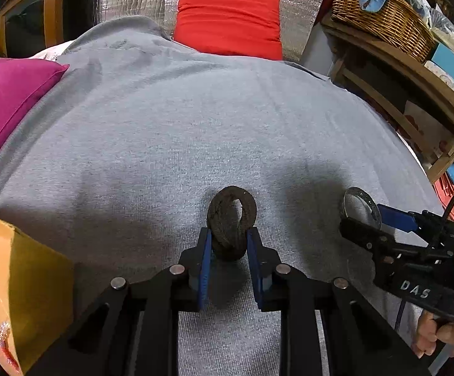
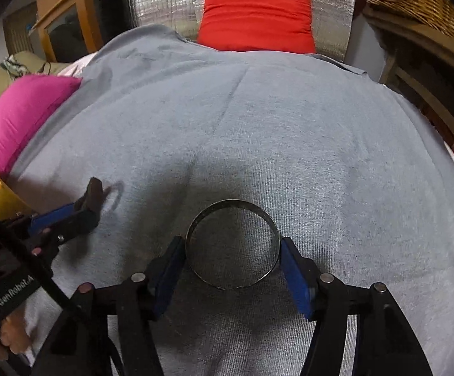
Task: Organize jewelry
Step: 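Lift and carry the silver bangle and black hair tie over the orange box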
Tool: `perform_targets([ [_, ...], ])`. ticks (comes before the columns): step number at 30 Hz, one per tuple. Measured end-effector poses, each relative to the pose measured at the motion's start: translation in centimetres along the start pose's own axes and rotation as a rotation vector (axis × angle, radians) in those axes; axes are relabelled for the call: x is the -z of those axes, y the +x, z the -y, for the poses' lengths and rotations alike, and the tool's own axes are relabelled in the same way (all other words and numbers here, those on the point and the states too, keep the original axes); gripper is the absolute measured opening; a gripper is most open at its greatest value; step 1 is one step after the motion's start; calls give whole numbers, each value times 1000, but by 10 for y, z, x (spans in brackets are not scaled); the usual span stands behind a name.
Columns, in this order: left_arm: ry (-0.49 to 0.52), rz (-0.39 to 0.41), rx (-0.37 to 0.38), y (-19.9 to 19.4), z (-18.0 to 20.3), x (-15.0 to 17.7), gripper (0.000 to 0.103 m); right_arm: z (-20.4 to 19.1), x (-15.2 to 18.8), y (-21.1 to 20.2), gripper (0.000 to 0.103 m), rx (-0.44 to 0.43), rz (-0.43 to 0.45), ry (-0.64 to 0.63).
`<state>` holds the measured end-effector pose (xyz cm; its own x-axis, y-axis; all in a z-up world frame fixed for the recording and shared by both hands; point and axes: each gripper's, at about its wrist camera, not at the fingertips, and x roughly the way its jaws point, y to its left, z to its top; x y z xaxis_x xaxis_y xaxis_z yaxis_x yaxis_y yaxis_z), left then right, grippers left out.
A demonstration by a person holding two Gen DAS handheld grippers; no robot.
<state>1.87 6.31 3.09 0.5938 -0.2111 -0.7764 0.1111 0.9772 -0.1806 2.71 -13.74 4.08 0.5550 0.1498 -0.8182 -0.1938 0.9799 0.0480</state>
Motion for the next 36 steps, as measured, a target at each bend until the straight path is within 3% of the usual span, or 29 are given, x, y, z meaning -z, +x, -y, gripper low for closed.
perform_targets([
  [14, -17, 99, -31, -57, 26, 1, 24, 23, -11, -26, 64, -82, 69, 133],
  [21, -77, 181, -70, -100, 29, 15, 24, 10, -9, -54, 64, -179, 171, 123],
  [29, -135, 282, -159, -179, 0, 63, 24, -29, -6, -97, 64, -320, 334, 40],
  [36, -178, 253, -309, -233, -61, 123, 24, -79, -4, -115, 64, -419, 356, -27],
])
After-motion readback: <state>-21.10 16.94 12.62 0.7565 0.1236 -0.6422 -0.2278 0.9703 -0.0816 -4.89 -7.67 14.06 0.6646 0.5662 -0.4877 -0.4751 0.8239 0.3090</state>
